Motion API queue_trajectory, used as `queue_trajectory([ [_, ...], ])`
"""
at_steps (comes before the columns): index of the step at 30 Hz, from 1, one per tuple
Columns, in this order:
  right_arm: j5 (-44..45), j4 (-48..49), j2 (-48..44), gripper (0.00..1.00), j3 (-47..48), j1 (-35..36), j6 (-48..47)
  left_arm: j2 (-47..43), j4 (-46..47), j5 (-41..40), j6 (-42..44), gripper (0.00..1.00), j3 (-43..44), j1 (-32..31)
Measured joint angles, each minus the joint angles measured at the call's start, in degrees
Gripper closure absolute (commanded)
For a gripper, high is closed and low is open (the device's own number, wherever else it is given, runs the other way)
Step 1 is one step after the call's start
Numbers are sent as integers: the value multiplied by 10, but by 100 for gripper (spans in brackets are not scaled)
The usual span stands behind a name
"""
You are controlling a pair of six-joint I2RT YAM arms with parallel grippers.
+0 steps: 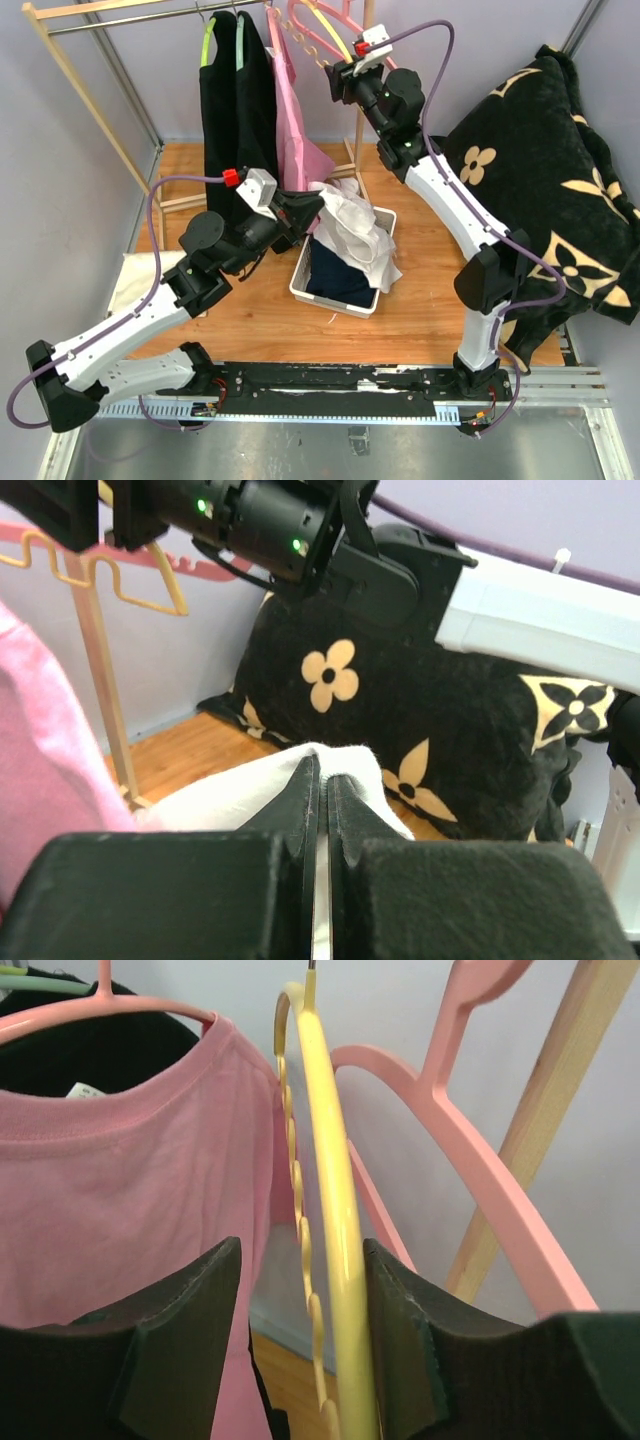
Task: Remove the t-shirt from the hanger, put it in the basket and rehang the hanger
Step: Place the hanger on the clothesline.
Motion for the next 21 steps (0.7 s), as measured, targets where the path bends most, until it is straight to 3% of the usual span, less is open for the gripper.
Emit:
queue_trajectory([
  [8, 4, -1, -132, 33, -131, 0, -11, 52, 15, 25, 2, 100, 73, 0],
  [15, 28, -4, -319, 32, -242, -2, -31, 114, 23, 40, 19, 99, 160, 0],
  [21, 62, -17, -464, 32, -336, -2, -44, 191, 17, 38, 54, 99, 285, 0],
])
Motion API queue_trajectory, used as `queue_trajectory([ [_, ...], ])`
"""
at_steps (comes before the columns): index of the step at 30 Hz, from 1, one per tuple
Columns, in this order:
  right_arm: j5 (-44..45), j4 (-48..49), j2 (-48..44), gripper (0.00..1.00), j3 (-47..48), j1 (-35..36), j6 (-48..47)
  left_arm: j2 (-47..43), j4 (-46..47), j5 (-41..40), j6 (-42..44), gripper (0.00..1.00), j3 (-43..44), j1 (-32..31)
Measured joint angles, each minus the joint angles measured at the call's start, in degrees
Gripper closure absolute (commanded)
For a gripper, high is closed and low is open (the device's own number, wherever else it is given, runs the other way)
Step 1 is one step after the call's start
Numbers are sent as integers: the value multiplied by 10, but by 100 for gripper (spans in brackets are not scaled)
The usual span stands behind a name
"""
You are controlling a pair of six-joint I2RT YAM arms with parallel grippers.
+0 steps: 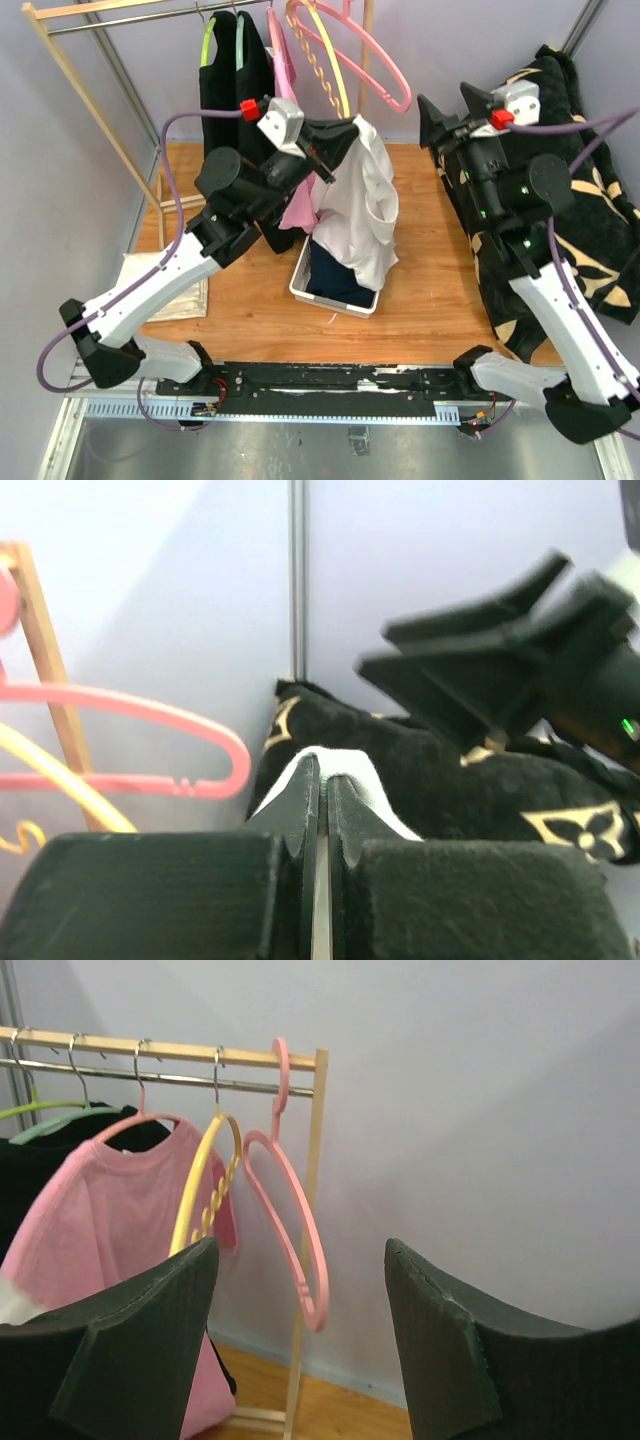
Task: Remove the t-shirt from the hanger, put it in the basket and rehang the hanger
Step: Place the hanger on the clothesline.
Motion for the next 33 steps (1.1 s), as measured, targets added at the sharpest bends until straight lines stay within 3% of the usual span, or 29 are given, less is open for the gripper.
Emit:
queue_trajectory([
  [10, 54, -70, -158, 32, -134, 0, -4, 157, -67, -12, 68, 99, 272, 0],
  [17, 76, -96, -209, 32, -155, 0, -7, 193, -113, -7, 79, 100, 374, 0],
  [23, 86, -101, -218, 32, -166, 0, -7, 184, -116, 0, 76, 99, 374, 0],
  [33, 90, -113, -219, 32, -191, 0, -7, 90, -112, -3, 47, 99, 200, 0],
])
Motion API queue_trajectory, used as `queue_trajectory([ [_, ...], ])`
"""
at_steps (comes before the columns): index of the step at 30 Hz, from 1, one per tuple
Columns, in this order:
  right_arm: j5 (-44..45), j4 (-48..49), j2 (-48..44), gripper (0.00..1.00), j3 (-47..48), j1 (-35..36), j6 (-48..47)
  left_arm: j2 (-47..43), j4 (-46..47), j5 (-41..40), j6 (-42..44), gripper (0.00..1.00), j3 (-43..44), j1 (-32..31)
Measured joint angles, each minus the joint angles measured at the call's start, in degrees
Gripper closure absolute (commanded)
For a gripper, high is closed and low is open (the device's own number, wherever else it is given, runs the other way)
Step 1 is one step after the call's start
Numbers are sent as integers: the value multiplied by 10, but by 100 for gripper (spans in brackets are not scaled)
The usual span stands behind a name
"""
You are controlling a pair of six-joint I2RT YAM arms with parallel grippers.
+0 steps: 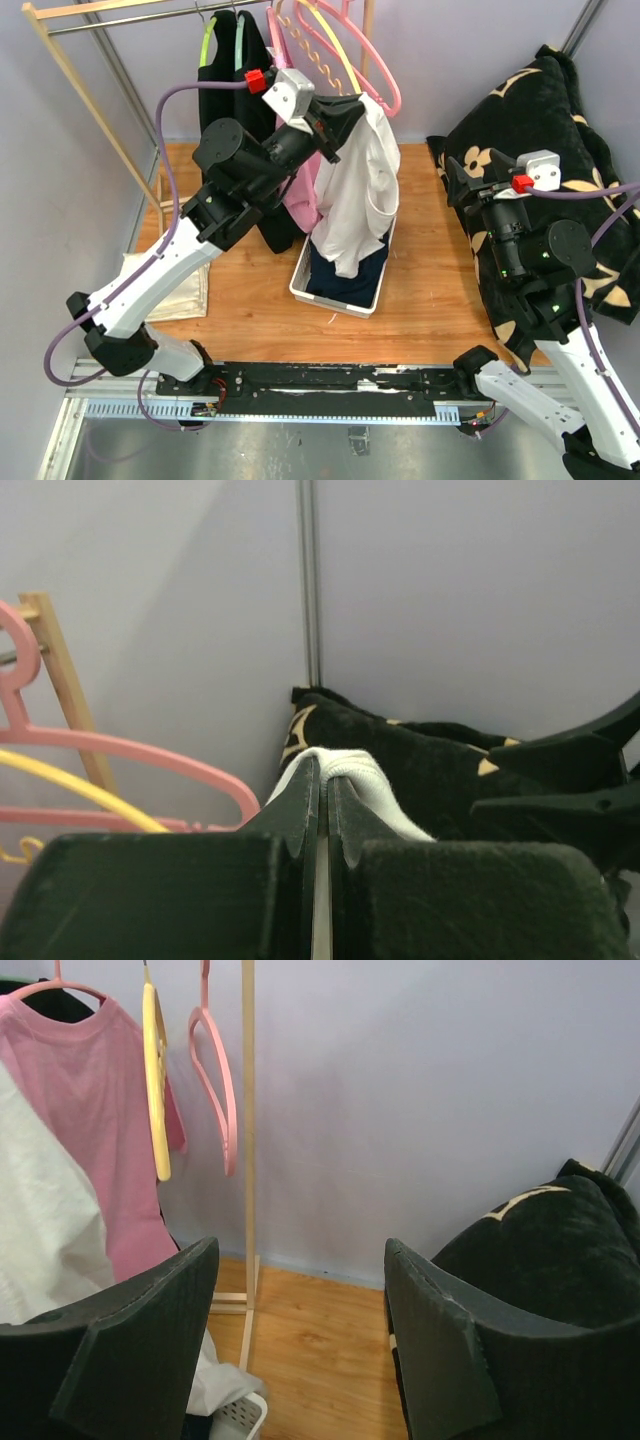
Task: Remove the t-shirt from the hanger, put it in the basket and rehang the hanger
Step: Place the hanger on the clothesline, then place the T-shirt in the bin.
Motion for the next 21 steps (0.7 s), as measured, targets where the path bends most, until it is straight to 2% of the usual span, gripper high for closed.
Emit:
queue_trajectory([
  [10, 4, -5, -2, 32, -13, 0, 0, -99, 3, -16, -38, 100, -130, 0],
  [21, 5, -13, -3, 32, -23, 0, 1, -104, 8, -29, -69, 100, -244, 0],
])
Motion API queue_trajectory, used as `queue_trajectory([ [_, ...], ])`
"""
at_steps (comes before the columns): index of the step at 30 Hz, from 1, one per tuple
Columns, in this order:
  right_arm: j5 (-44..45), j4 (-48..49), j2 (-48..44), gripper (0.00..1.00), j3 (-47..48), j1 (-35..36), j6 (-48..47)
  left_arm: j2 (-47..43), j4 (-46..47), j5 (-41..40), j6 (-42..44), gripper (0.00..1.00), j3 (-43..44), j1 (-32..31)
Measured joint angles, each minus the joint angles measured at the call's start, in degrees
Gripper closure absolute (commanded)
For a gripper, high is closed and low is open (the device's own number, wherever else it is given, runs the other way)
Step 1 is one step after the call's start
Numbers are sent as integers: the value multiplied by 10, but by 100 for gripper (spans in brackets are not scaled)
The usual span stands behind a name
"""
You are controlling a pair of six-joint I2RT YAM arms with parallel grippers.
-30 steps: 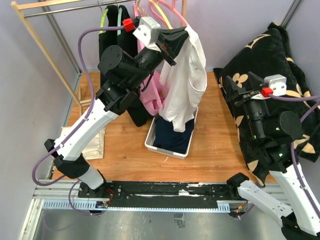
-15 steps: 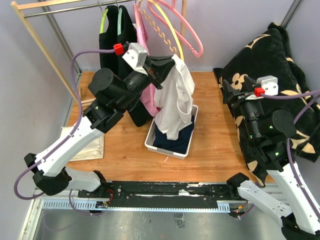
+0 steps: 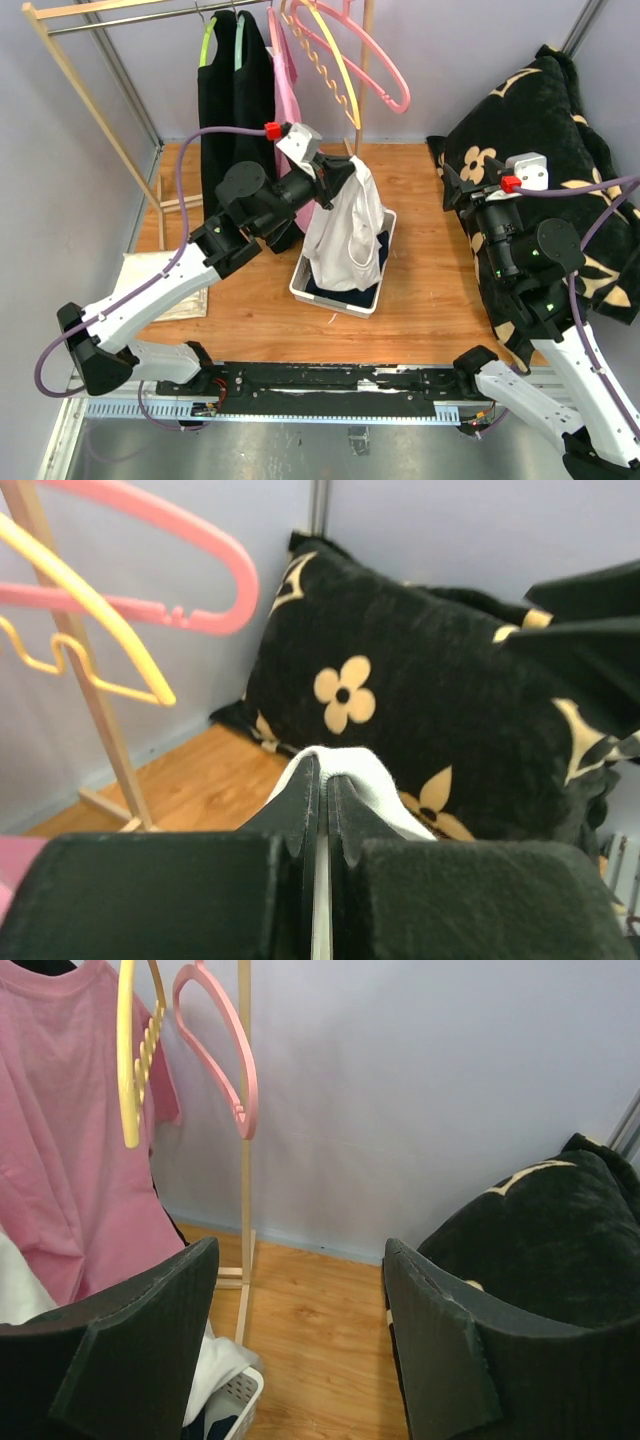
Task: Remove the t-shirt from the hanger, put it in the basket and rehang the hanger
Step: Place the T-shirt in the bin.
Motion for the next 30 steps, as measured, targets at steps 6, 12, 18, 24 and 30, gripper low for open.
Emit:
queue_trajectory([
  [6, 4, -3, -4, 32, -6, 0, 0, 16, 16, -18, -6, 100, -54, 0],
  [12, 8, -5, -7, 32, -15, 0, 0, 15, 39, -19, -28, 100, -122, 0],
  [18, 8, -6, -6, 32, -24, 0, 0, 15, 52, -25, -52, 99, -200, 0],
  [24, 8, -7, -6, 32, -32, 0, 3, 28, 94, -39, -81, 100, -271, -2],
  [30, 6, -7, -2, 32, -40, 0, 7, 86, 137, -50, -112, 99, -325, -3],
])
